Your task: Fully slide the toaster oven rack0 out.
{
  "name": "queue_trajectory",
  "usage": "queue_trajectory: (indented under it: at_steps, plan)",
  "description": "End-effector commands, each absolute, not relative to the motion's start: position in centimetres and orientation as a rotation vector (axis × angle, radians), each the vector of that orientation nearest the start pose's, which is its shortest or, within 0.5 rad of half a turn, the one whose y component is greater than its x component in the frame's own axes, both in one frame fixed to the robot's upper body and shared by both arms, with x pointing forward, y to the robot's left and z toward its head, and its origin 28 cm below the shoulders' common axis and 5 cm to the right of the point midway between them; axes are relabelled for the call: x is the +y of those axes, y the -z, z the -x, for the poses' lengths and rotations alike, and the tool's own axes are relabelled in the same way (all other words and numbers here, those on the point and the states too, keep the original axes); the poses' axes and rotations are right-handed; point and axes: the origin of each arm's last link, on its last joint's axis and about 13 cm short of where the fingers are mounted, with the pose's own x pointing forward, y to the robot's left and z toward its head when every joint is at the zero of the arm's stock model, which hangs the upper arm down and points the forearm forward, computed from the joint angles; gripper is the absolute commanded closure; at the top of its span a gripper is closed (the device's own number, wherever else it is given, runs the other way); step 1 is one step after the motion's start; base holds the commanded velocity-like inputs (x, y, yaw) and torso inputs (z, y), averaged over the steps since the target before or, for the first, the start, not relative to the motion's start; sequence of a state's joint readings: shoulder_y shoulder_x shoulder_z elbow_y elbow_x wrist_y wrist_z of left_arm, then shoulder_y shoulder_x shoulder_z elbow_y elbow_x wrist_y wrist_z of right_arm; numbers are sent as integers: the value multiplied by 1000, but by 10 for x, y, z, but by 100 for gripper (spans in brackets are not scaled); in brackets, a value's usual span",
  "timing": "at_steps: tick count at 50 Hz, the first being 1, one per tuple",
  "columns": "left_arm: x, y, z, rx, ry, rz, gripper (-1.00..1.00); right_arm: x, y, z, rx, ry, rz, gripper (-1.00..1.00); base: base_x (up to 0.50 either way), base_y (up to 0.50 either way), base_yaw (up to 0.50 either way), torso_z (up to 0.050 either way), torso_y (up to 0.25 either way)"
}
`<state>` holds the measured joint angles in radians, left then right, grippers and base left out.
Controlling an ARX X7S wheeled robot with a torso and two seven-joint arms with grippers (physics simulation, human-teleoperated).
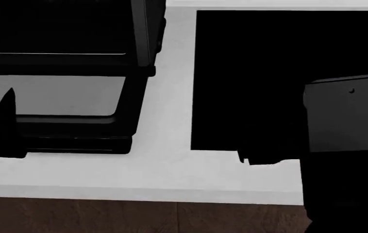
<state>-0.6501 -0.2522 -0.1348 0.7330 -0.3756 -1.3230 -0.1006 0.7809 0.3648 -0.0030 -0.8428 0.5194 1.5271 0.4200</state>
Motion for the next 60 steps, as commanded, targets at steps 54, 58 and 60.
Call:
queue_trajectory:
  at_steps: [54,58,60]
  plan:
    - [271,-239,-231,-56,208,-505,-100,-137,-244,-224,-64,145,270,-100,281,17,0,0,0]
    - [274,-245,-223,-25,258,-582,-100,-137,-244,-224,-68,152,276,-100,0,0,0,0,0]
    - [275,-248,-220,-19,269,-609,-100,-136,-244,-224,-68,149,275,-100,0,0,0,0,0]
